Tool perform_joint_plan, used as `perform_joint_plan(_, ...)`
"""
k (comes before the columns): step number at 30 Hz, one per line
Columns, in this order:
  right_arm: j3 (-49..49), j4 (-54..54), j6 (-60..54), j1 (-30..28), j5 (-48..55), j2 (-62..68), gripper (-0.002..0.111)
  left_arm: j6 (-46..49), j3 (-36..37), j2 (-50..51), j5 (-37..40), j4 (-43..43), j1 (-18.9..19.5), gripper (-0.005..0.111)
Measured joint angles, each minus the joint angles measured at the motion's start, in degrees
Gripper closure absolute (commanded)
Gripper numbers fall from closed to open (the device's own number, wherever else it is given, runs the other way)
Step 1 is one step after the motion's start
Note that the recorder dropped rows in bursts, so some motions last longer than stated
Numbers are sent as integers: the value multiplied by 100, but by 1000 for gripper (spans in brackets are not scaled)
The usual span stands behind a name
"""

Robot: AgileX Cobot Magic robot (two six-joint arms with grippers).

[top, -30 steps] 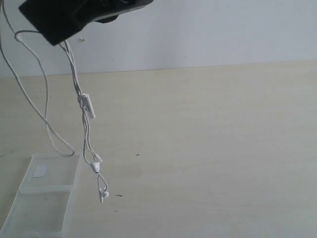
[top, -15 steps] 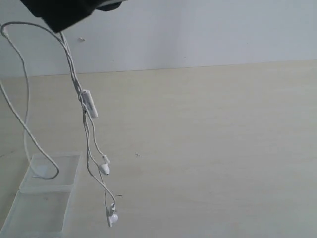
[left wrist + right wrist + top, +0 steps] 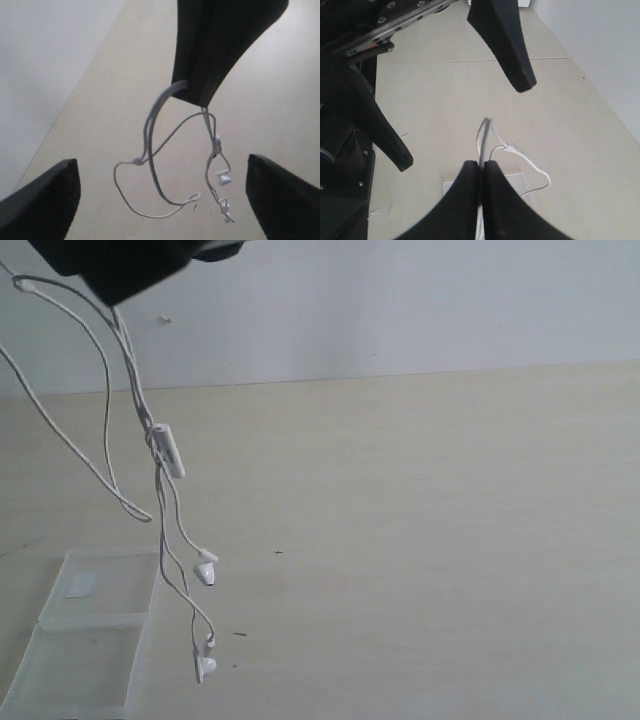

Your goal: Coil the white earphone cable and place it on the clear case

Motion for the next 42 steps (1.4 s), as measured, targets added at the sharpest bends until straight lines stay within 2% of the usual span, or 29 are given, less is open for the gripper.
perform_joint_plan(6,0,206,-127,0,0,0,108,244,0,123,0,-146,0,24)
perform_joint_plan(11,0,247,-181,0,22,0,108,373,0,159,0,-182,0,53)
perform_joint_plan(13,0,292,-221,0,22,0,108,427,0,159,15,-182,0,59)
perform_joint_plan(21,0,391,-300,0,22,0,108,543,0,159,120,-192,0,43)
perform_joint_plan(24,0,415,-310,0,22,0,108,543,0,159,120,-192,0,45)
perform_joint_plan(30,0,736,-497,0,68,0,108,558,92,159,128,-218,0,60)
perform_joint_plan(38,0,824,-553,0,129,0,108,699,401,159,106,-187,0,63)
perform_joint_plan(39,0,822,-553,0,134,0,108,704,401,159,74,-187,0,65)
perform_joint_plan(42,0,836,-553,0,143,0,108,713,401,159,11,-187,0,87)
